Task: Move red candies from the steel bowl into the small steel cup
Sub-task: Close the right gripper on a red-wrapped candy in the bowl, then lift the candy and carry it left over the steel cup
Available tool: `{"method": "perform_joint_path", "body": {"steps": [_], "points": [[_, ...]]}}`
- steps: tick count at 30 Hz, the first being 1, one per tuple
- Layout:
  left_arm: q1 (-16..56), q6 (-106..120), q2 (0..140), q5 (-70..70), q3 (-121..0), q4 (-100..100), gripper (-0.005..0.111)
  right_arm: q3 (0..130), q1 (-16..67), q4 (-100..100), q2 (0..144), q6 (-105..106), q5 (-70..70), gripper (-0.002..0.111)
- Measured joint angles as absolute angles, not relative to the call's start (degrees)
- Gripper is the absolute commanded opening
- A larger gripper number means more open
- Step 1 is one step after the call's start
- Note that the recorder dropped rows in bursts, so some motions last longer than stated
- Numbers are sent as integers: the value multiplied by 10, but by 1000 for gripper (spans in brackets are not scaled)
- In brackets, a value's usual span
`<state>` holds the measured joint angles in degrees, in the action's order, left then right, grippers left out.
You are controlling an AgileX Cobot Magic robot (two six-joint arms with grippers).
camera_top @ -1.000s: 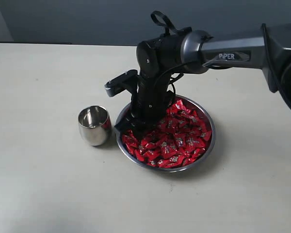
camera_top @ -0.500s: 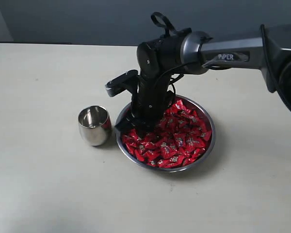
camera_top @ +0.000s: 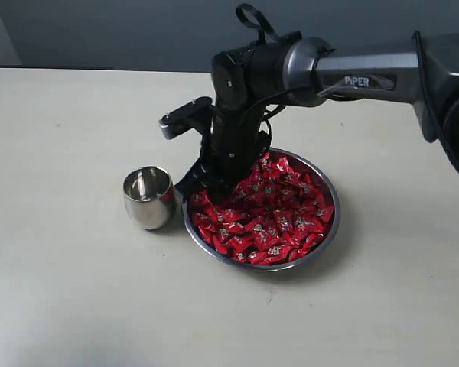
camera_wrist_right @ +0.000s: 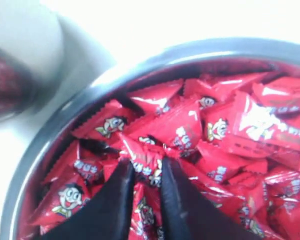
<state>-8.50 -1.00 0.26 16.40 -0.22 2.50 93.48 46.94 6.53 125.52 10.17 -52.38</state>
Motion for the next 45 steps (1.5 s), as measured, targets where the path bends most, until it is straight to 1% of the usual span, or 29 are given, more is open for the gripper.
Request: {"method": "perform_joint_path", "body": {"steps": [9,21,33,40,45], "points": [[-85,-10,3,164,-2,25,0,959,469,57,1250,102,-540,-1],[-85,-10,3,164,-2,25,0,959,469,-37,1225,48,-565,-1],[-85,-10,3,164,-2,25,0,959,469,-42,1221,44,-573,-1],[-85,-10,3,164,-2,25,0,996,469,8,1210,49,-551,-1],[-85,-10,3,164,-2,25,0,1047,469,102,1209,90,-539,-1]]}}
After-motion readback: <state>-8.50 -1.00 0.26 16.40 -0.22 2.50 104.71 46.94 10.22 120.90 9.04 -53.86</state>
